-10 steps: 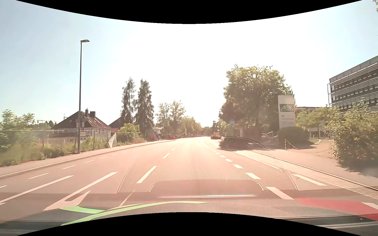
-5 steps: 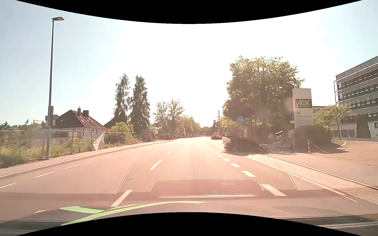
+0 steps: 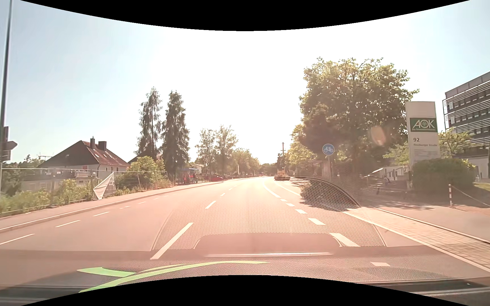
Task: Follow the waypoints while adhering to traffic rules and regulations
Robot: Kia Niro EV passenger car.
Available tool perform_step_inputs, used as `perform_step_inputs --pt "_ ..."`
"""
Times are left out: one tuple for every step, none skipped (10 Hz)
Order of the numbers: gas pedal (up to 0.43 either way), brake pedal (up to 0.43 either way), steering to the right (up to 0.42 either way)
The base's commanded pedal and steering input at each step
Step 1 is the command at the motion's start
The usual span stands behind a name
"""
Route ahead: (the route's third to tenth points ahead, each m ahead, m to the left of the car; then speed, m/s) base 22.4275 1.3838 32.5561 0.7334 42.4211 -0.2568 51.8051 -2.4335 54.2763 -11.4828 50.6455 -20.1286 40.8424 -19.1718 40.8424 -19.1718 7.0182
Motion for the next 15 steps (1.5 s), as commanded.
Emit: perform_step_inputs --pt "0.008 0.000 0.004" --pt "0.020 0.000 0.004" --pt "0.028 0.000 0.004" --pt "0.039 0.000 0.004" --pt "0.047 0.000 0.004" --pt "0.067 0.000 0.005" --pt "0.067 0.000 0.005" --pt "0.079 0.000 0.006" --pt "0.087 0.000 0.007" --pt "0.087 0.000 0.008" --pt "0.087 0.000 0.008" --pt "0.098 0.000 0.008" --pt "0.098 0.000 0.008" --pt "0.098 0.000 0.008" --pt "0.098 0.000 0.006"
